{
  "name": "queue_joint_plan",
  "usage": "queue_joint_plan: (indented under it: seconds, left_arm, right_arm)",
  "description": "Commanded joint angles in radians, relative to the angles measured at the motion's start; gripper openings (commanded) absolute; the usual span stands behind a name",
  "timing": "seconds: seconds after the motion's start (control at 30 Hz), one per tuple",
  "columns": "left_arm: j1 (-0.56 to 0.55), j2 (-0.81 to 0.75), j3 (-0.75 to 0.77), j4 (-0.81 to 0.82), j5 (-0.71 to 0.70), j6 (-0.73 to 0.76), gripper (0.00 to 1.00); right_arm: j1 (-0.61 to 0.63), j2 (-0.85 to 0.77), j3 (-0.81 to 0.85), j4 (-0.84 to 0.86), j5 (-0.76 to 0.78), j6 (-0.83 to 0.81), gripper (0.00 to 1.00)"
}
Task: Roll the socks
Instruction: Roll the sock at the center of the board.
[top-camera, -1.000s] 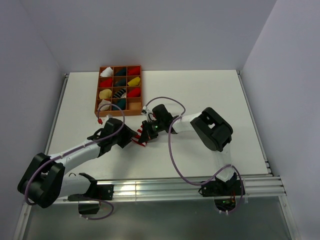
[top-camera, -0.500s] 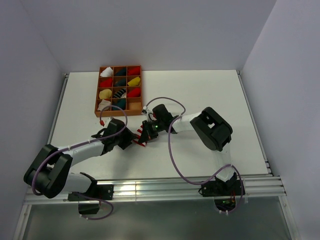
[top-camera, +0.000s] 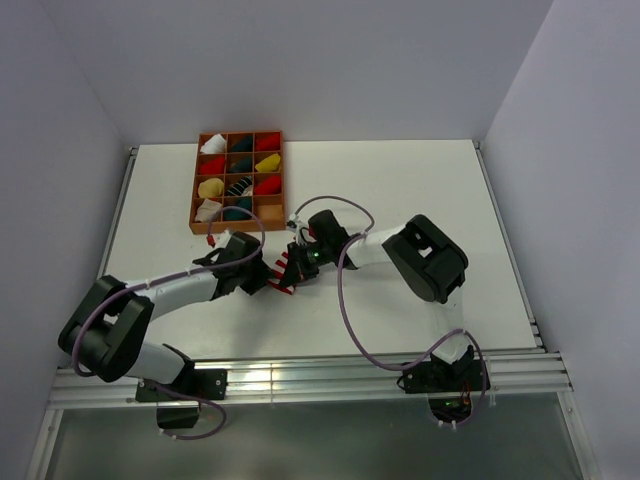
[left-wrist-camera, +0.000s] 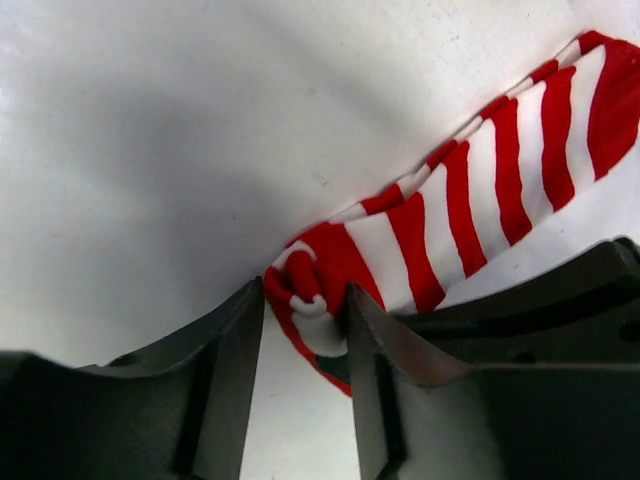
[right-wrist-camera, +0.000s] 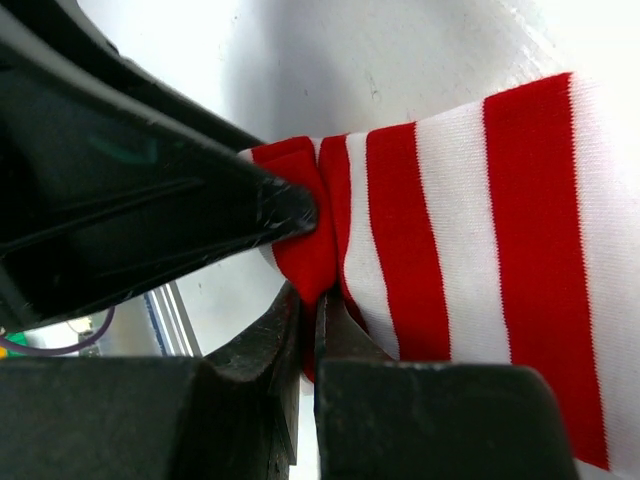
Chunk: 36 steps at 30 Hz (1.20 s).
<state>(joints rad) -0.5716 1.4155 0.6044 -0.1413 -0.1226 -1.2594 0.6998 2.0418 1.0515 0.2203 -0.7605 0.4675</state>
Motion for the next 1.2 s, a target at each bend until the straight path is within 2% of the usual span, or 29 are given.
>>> queue_joint_plan:
  seconds: [0.0, 0.07, 0.2, 0.37, 0.5, 0.67, 0.8, 1.07, 1.17]
  left_arm:
    - [-0.001, 0.065, 0.030, -0.112, -0.068, 0.044, 0.42]
    - [-0.002, 0.089, 0.041, -0.115, -0.063, 0.049, 0.38]
    - [-0.011, 0.118, 0.075, -0.152, -0.054, 0.066, 0.21]
    - [-0.025, 0.135, 0.119, -0.199, -0.037, 0.095, 0.01]
    - [-0.033, 0.135, 0.162, -0.253, -0.046, 0.120, 0.01]
    - [-0.036, 0.149, 0.230, -0.311, -0.032, 0.170, 0.01]
    - [-0.036, 0.171, 0.259, -0.323, -0.015, 0.193, 0.01]
    - [-0.037, 0.200, 0.294, -0.336, 0.009, 0.232, 0.01]
    - [-0.037, 0.201, 0.299, -0.339, 0.015, 0.235, 0.01]
  right_arm:
    - [-0.008, 0.011, -0.062, -0.144, 0.116, -0.078, 0.00]
    - [-0.006, 0.001, -0.070, -0.139, 0.121, -0.086, 0.00]
    - [0.001, -0.061, -0.102, -0.124, 0.165, -0.105, 0.06]
    - [0.035, -0.191, -0.142, -0.127, 0.309, -0.141, 0.23]
    - [0.078, -0.288, -0.174, -0.137, 0.470, -0.185, 0.35]
    - [0.144, -0.417, -0.244, -0.093, 0.703, -0.211, 0.39]
    - [0.255, -0.482, -0.277, -0.036, 0.852, -0.257, 0.43]
    - [0.348, -0.440, -0.243, 0.019, 0.955, -0.337, 0.54]
    - [0.363, -0.407, -0.234, 0.045, 0.969, -0.358, 0.54]
